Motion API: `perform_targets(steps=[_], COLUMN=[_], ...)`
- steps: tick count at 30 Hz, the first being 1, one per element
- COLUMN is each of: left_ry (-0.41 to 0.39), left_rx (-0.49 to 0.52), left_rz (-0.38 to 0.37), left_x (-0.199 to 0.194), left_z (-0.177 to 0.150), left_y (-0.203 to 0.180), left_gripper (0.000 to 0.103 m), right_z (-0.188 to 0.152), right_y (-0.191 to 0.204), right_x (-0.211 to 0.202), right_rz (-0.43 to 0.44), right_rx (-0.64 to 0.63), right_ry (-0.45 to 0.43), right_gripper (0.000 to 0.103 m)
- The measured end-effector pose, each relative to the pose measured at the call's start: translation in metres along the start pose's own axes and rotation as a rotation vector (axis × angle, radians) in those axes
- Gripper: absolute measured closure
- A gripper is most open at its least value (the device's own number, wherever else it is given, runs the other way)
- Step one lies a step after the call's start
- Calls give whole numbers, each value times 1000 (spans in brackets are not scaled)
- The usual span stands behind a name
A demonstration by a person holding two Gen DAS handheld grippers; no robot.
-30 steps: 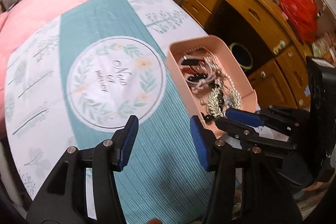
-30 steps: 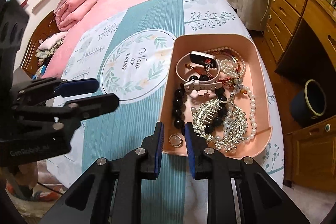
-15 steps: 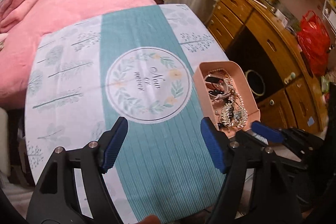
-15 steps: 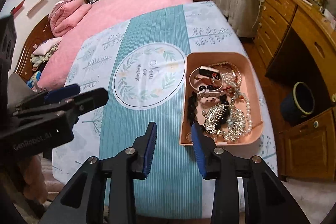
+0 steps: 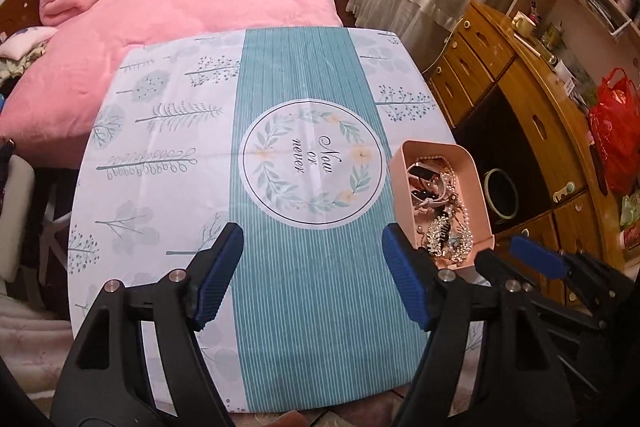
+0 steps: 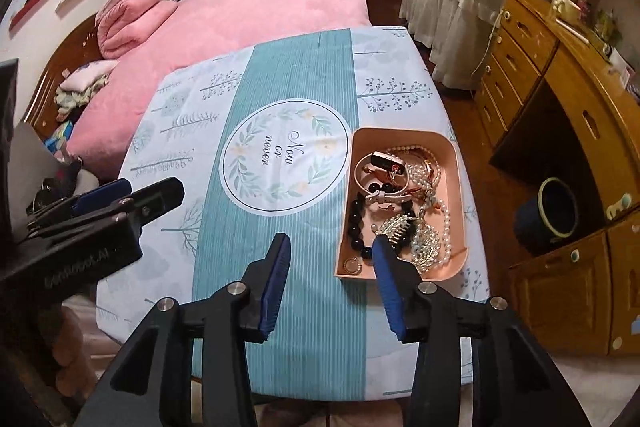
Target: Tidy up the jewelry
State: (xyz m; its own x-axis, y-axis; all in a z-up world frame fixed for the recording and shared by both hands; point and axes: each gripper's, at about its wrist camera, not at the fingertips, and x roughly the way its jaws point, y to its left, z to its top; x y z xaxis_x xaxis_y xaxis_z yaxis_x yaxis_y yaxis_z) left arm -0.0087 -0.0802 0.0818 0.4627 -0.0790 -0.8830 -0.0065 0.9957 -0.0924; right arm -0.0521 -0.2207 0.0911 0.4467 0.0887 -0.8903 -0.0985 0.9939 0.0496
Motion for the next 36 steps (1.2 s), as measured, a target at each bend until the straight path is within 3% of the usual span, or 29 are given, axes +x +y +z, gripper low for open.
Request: perform_targets(steps=[4,11,36], left_ry=[1,11,22], left_rx=[-18,-40,-30], left_rz=[25,58,103], left_x=[-1,0,0], left_z=[-1,-5,-12], left_y=[-4,-6,-4], left_gripper=[34,34,34], right_z=[2,5,4], right_y=[-1,-12,-14], right_x=[-3,-1,-1], right_rz=[-30,-48,-60], right_rx=[-24,-19,5], right_ry=[-11,-10,-38], right_gripper=[41,34,30])
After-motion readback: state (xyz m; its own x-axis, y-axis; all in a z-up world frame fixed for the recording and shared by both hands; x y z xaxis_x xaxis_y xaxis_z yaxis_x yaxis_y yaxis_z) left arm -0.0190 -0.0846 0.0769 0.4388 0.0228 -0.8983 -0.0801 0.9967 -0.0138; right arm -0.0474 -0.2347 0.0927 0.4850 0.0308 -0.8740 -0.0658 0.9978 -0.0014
